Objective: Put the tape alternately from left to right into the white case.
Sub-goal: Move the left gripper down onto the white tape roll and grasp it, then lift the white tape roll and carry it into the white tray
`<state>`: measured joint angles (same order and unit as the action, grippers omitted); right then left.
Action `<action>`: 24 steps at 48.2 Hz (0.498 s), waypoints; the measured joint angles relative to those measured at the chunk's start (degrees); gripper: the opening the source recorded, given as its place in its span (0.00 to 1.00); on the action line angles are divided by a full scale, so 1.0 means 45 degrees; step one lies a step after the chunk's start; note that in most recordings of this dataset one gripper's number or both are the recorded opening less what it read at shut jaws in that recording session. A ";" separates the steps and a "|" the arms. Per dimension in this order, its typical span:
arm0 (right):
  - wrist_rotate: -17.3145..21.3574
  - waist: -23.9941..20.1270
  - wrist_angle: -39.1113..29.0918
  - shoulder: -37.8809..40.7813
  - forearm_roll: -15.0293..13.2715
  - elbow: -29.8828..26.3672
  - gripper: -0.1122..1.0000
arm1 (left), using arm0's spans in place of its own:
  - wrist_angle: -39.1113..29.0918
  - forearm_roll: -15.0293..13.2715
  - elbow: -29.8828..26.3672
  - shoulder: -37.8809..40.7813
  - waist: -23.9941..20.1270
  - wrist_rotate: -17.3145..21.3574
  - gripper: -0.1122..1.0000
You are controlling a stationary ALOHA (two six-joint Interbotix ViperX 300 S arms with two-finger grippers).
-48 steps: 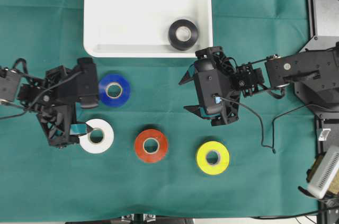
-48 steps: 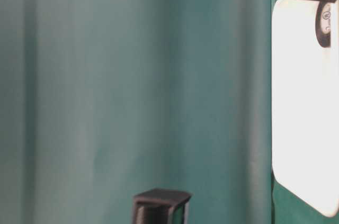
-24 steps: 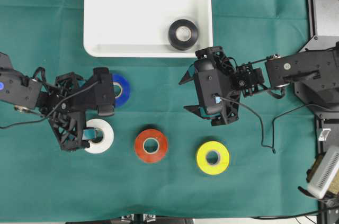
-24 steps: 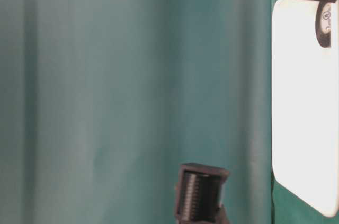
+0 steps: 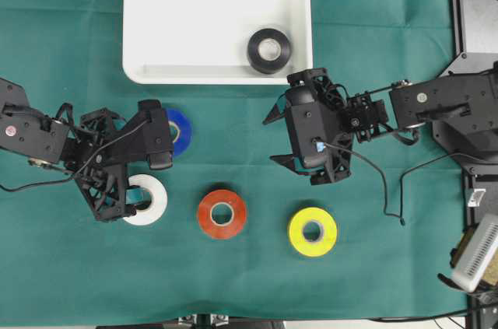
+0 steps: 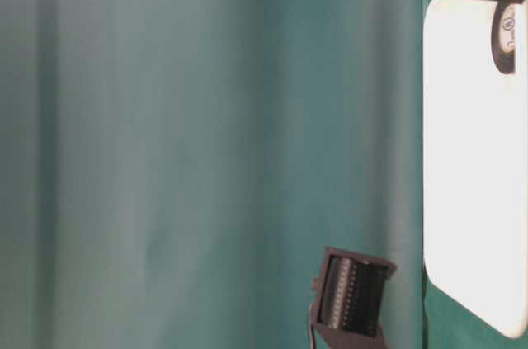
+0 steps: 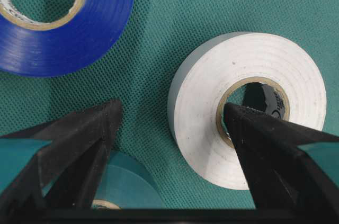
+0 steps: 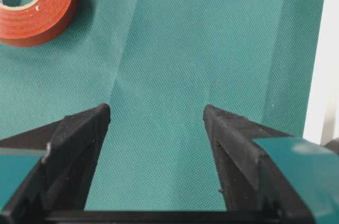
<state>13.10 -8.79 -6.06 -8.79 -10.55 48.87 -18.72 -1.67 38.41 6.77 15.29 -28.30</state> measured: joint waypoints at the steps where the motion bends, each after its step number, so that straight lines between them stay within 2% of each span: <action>1: 0.0000 0.0020 0.0000 0.0000 0.0000 0.0000 0.77 | 0.0000 0.0000 -0.0020 0.0000 0.0000 0.0000 0.67; 8: 0.0000 0.0020 -0.0020 0.0000 0.0000 0.0000 0.77 | 0.0000 0.0000 -0.0020 0.0020 0.0000 0.0000 0.67; 13: 0.0000 0.0000 -0.0020 0.0000 0.0000 0.0000 0.77 | 0.0000 0.0000 -0.0039 0.0020 0.0000 0.0000 0.61; 15: 0.0000 0.0020 0.0000 0.0000 0.0000 0.0000 0.77 | 0.0000 0.0000 -0.0020 0.0020 0.0000 0.0020 0.55; 21: 0.0000 0.0000 0.0000 0.0000 0.0000 0.0000 0.77 | -0.0059 0.0000 -0.0078 0.0020 0.0000 0.0020 0.27; 24: 0.0000 0.0000 0.0000 0.0000 0.0000 0.0000 0.77 | -0.0195 0.0000 -0.0137 0.0020 0.0000 0.0039 0.16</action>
<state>13.10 -8.79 -6.06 -8.79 -10.55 48.87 -19.60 -1.67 37.79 6.86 15.29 -28.13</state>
